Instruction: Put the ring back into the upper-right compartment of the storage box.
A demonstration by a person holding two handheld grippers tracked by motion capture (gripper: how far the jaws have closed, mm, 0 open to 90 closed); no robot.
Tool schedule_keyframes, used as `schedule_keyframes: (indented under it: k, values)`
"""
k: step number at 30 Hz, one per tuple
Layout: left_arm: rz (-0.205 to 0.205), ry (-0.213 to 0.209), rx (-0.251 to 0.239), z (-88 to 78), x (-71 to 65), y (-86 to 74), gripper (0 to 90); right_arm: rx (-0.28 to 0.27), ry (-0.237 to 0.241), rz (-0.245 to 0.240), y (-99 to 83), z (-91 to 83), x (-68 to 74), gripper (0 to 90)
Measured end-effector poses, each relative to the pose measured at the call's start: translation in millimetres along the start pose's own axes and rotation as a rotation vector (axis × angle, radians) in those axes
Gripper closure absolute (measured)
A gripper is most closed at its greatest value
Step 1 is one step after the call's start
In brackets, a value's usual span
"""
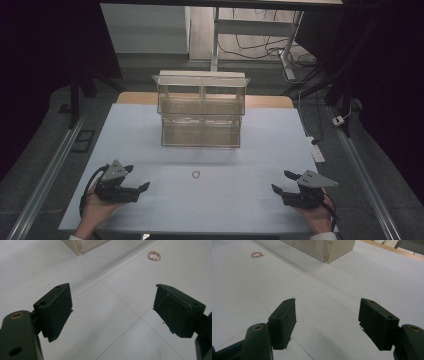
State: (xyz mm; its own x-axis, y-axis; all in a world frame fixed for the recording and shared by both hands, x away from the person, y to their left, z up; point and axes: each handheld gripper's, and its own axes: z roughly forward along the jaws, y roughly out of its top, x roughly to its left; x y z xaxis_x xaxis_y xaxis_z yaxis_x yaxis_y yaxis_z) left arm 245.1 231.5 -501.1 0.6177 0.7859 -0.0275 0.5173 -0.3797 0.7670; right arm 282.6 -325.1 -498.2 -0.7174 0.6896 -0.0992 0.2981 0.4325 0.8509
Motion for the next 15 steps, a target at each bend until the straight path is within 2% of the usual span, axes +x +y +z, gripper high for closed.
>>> schedule_keyframes:
  k: [6, 10, 15]
  values:
    - [0.041, -0.015, -0.004, 4.9, -12.9, 19.7, 17.1, -0.005, -0.001, 0.002, -0.3, -0.2, 0.3, 30.4]
    - [0.074, -0.032, 0.018, 11.5, -21.2, 30.2, 17.8, -0.002, -0.001, 0.000, -1.0, -0.2, -0.1, 30.5]
    - [0.092, -0.053, 0.037, 19.9, -27.7, 38.0, 18.5, 0.007, 0.000, -0.001, -1.9, 0.1, -0.5, 30.5]
